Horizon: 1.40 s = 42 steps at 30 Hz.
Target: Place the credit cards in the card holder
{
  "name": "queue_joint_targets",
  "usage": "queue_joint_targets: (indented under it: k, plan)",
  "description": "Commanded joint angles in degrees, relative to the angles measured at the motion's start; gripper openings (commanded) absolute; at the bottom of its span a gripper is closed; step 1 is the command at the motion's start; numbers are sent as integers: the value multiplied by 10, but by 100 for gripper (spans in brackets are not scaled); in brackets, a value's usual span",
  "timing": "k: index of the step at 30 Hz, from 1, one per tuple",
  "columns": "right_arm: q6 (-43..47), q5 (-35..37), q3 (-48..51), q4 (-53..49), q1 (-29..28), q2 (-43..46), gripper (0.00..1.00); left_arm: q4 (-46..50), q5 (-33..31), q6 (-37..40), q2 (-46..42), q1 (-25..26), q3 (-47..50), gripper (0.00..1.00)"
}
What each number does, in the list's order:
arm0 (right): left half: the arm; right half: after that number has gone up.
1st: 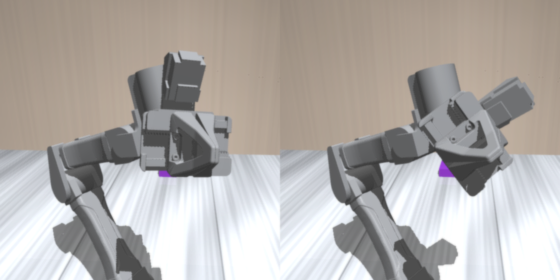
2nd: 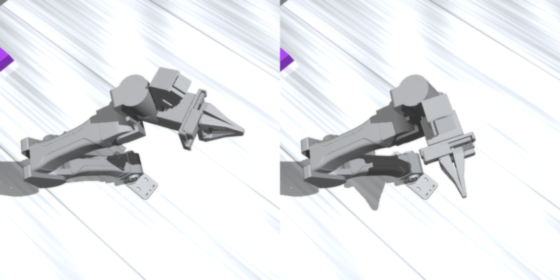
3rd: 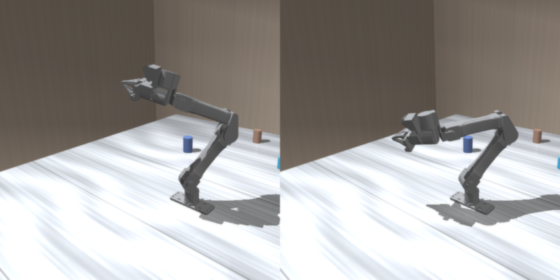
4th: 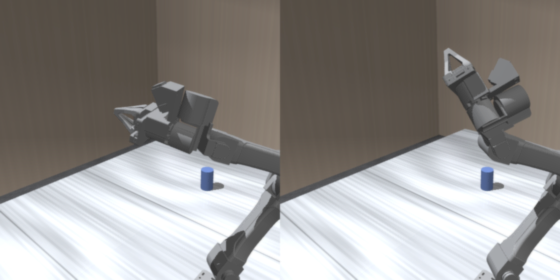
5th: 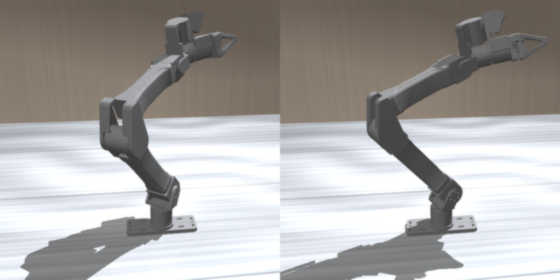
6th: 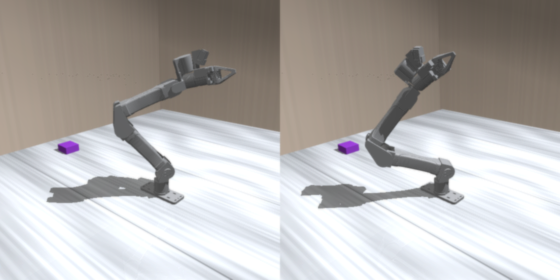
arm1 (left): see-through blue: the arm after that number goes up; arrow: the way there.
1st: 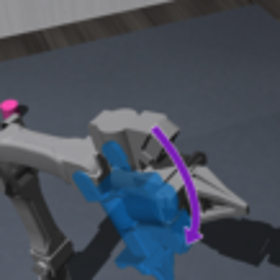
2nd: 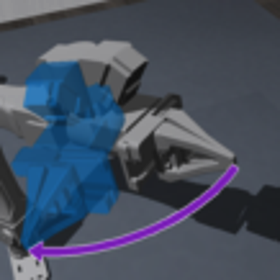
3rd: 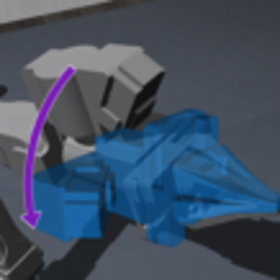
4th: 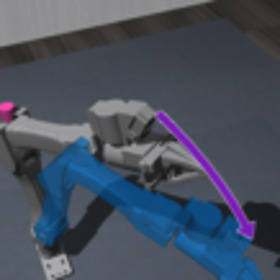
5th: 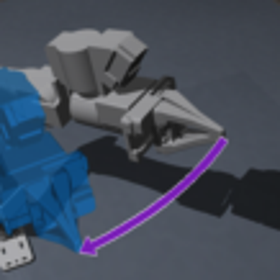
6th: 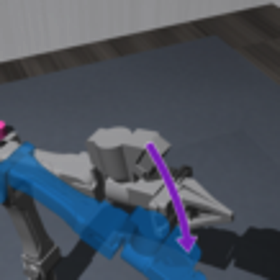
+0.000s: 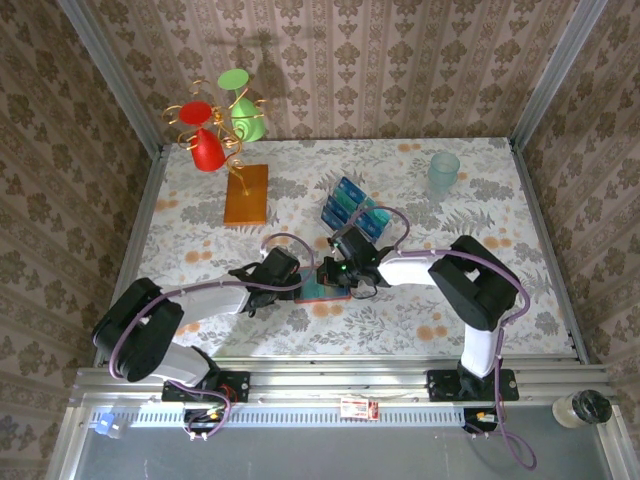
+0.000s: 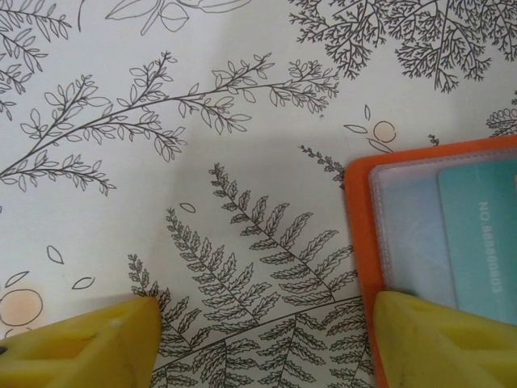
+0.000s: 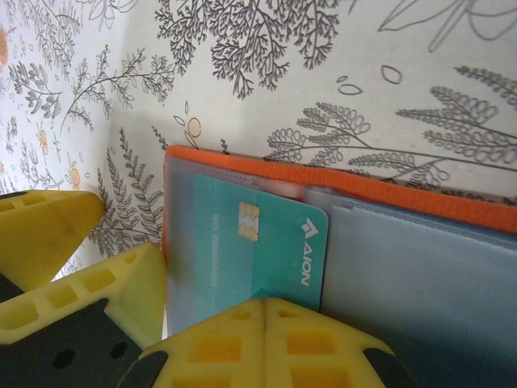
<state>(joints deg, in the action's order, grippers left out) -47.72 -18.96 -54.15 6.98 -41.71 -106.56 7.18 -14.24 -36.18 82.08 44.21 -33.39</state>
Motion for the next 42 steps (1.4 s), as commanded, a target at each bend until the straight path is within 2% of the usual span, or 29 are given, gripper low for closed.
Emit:
queue_joint_targets:
  k: [1, 6, 14, 36, 42]
  plan:
    - [0, -13, -16, -32, -5, -20, 0, -9, 5, 10, 16, -1, 6, 71]
    - [18, -20, -26, -50, -5, -4, 0, -13, 6, 10, 19, -1, 7, 71]
    - [65, 24, -30, -112, 2, 42, 0, -14, 5, 10, 19, -1, 11, 71]
    - [62, 14, -61, -113, -14, -21, 0, -18, 12, 14, 19, -1, 3, 71]
    - [60, 14, -70, -116, -20, -29, 0, 7, 12, 27, -10, -17, -17, 72]
